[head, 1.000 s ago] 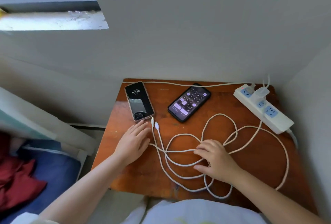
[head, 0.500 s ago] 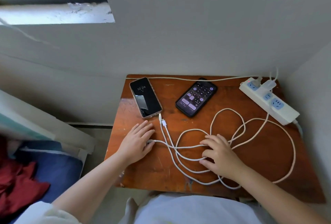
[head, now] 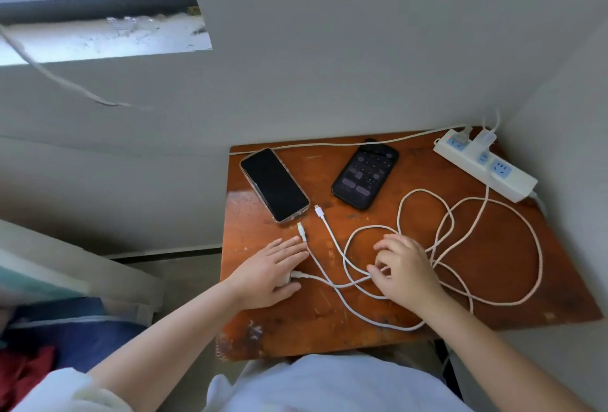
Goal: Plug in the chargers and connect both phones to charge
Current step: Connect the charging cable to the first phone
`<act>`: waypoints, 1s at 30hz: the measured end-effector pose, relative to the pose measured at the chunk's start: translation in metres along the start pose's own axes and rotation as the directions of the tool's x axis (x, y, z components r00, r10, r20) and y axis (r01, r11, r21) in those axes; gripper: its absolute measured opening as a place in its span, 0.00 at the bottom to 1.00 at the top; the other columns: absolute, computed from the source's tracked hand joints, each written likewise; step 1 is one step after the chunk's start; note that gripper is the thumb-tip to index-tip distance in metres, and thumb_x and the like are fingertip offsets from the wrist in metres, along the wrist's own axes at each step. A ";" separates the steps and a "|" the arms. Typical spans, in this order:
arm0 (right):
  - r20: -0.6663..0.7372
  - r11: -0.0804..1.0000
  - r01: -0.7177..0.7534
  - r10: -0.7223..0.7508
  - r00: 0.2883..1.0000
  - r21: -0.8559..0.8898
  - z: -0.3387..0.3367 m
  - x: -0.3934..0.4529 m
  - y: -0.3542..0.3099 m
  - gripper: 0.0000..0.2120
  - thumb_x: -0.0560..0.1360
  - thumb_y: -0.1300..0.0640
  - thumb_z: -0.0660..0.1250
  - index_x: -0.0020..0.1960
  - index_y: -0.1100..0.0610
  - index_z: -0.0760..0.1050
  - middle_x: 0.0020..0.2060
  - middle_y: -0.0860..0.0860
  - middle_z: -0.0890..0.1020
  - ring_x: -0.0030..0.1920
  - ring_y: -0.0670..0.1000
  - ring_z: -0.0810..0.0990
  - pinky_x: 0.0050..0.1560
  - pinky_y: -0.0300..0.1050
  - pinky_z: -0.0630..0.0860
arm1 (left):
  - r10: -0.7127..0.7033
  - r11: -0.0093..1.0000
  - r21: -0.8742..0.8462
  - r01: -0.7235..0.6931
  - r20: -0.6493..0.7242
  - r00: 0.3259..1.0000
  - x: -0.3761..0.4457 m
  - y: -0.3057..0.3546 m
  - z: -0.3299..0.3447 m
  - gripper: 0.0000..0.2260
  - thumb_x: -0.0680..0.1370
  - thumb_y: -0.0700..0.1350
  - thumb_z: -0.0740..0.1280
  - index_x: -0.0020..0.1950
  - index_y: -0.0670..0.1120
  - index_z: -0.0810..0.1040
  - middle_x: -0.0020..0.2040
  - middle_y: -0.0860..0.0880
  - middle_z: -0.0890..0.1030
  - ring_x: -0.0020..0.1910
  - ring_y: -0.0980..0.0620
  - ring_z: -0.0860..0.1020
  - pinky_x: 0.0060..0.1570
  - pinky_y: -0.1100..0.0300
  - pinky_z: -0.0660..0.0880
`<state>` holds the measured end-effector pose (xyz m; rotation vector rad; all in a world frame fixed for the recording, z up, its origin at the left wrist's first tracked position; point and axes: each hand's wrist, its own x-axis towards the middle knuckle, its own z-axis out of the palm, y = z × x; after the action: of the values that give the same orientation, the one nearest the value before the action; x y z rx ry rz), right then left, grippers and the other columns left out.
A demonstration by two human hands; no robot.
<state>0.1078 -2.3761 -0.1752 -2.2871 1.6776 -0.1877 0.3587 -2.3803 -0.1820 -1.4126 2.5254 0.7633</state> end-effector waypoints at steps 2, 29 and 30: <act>0.000 0.999 -0.013 0.013 1.000 0.053 0.000 0.012 -0.021 0.07 0.72 0.58 0.69 0.46 0.62 0.81 0.49 0.57 0.83 0.52 0.56 0.79 0.54 0.48 0.75 | -0.029 0.999 -0.028 0.028 -0.046 0.999 -0.003 -0.004 -0.002 0.33 0.73 0.65 0.43 0.75 0.51 0.54 0.77 0.53 0.54 0.74 0.60 0.43 0.68 0.66 0.37; -0.106 0.967 -0.255 0.254 0.961 0.002 0.037 0.076 -0.093 0.09 0.76 0.61 0.63 0.54 0.60 0.79 0.48 0.56 0.84 0.52 0.55 0.79 0.61 0.54 0.66 | 0.013 0.800 0.573 -0.178 0.281 0.960 0.095 -0.046 -0.091 0.40 0.72 0.46 0.71 0.75 0.46 0.49 0.78 0.46 0.52 0.77 0.47 0.47 0.75 0.51 0.46; -0.128 0.967 -0.253 0.251 0.960 -0.002 0.037 0.076 -0.093 0.06 0.72 0.63 0.68 0.48 0.60 0.82 0.42 0.56 0.85 0.46 0.57 0.81 0.57 0.56 0.70 | 0.018 0.801 0.569 -0.187 0.289 0.957 0.096 -0.046 -0.091 0.40 0.71 0.46 0.72 0.75 0.45 0.50 0.77 0.45 0.53 0.77 0.47 0.49 0.75 0.51 0.47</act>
<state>0.2258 -2.4166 -0.1868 -2.0861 2.0229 -0.2673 0.3548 -2.5178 -0.1553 -0.8907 2.3295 0.1193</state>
